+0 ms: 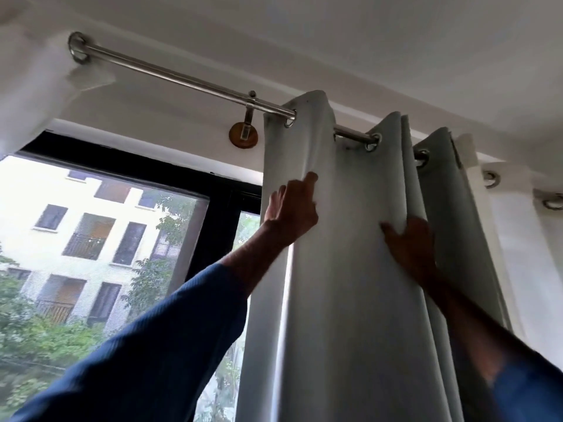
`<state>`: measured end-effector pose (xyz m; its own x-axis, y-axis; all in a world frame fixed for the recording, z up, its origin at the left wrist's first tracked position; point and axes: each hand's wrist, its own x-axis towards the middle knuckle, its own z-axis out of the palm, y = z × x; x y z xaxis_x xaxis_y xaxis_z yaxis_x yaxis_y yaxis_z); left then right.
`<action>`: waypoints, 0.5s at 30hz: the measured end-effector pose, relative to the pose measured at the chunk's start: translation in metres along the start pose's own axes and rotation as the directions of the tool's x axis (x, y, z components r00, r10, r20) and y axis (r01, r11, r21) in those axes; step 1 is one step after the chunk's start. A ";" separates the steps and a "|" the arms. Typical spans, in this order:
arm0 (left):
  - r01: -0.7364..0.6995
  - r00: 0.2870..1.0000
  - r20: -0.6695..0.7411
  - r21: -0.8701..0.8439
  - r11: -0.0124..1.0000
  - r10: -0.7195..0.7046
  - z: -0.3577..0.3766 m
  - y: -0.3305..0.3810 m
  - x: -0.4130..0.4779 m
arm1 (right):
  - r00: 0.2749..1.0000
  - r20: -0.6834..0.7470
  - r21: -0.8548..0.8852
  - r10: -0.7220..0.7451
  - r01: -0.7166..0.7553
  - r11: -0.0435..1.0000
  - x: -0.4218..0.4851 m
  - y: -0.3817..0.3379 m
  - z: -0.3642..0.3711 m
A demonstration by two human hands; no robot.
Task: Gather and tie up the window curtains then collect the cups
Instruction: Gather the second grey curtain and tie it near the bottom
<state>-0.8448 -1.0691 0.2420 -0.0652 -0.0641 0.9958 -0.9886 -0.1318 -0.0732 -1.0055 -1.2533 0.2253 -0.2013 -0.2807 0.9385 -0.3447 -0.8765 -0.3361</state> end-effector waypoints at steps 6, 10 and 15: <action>0.010 1.000 0.010 0.015 1.000 -0.010 -0.028 -0.025 0.020 | 0.996 -0.061 -0.021 -0.061 0.060 0.998 0.016 -0.052 0.015; 0.099 0.995 0.020 -0.055 0.994 -0.098 -0.027 -0.037 0.021 | 0.986 -0.048 0.020 -0.162 0.163 0.986 0.009 -0.063 0.029; 0.287 0.914 0.333 -0.128 0.949 -0.232 0.016 -0.027 0.028 | 0.995 -0.038 0.084 -0.091 0.094 0.992 0.000 -0.059 0.025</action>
<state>-0.8182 -1.0835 0.2707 0.2149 -0.3572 0.9090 -0.9745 -0.0171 0.2237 -0.9621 -1.2119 0.2471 -0.2042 -0.1844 0.9614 -0.2834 -0.9289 -0.2384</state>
